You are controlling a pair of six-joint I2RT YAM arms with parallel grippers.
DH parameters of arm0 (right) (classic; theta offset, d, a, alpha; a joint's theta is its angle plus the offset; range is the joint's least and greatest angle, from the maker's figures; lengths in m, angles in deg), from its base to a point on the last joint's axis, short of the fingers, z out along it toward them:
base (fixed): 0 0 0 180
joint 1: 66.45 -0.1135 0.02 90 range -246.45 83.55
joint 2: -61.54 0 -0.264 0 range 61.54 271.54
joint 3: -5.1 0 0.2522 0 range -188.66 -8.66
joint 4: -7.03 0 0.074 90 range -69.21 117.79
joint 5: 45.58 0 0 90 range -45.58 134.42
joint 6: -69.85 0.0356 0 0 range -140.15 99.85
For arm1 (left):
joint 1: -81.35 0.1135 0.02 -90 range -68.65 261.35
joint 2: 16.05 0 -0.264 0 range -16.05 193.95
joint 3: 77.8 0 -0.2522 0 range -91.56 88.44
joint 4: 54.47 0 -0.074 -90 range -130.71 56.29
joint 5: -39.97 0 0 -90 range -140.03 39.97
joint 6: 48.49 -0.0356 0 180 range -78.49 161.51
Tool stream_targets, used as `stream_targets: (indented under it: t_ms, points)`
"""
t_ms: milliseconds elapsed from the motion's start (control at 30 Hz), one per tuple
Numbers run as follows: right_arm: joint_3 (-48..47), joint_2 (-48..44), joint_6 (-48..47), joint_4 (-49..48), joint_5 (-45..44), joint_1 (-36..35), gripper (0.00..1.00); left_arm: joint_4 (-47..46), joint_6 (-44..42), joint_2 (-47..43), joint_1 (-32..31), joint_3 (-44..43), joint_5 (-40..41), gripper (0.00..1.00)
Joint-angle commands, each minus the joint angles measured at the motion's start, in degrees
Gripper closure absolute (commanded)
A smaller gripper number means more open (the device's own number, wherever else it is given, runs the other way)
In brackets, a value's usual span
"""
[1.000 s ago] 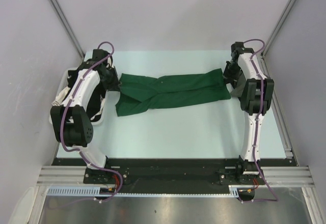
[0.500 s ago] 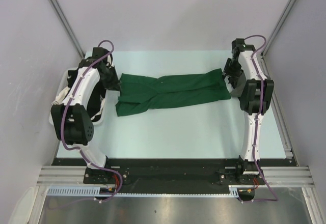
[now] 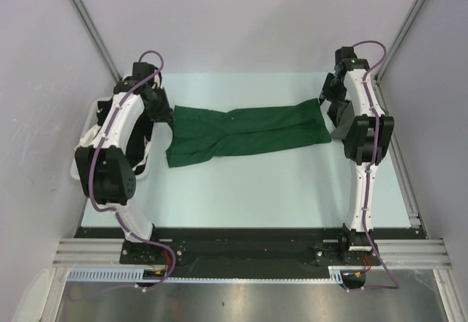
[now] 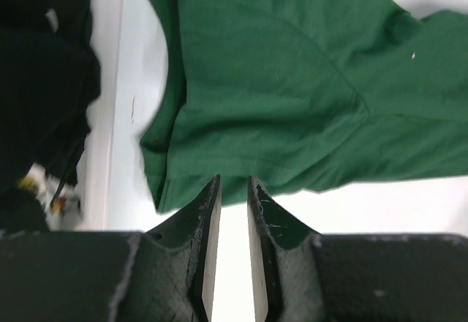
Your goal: Fold and stack the t-shirts
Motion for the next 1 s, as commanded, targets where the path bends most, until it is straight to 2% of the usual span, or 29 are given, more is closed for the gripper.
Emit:
stream_targets:
  t_ms: [0, 367, 633, 800, 967]
  points:
    - [-1.83, -0.23, -1.84, -5.72, 2.28, -3.3, 0.55, -5.62, 0.8, 4.44, -0.77, -1.6, -1.6, 0.76]
    - [-3.5, 1.1, -2.38, -11.71, 6.4, -4.97, 0.54, -9.22, 1.41, 14.02, -3.32, -7.49, -3.09, 0.76]
    - [-2.37, 1.8, -2.47, -11.8, 7.9, -5.5, 0.55, -10.01, 2.64, 21.49, -4.55, -11.88, -3.36, 0.74]
    - [-0.87, 1.18, -2.46, -11.71, 8.17, -5.85, 0.55, -9.75, 3.7, 24.4, -4.64, -12.59, -3.88, 0.8]
    - [-0.34, 0.66, -2.73, -11.63, 7.81, -5.77, 0.55, -9.58, 4.14, 26.51, -4.9, -12.76, -3.53, 0.73]
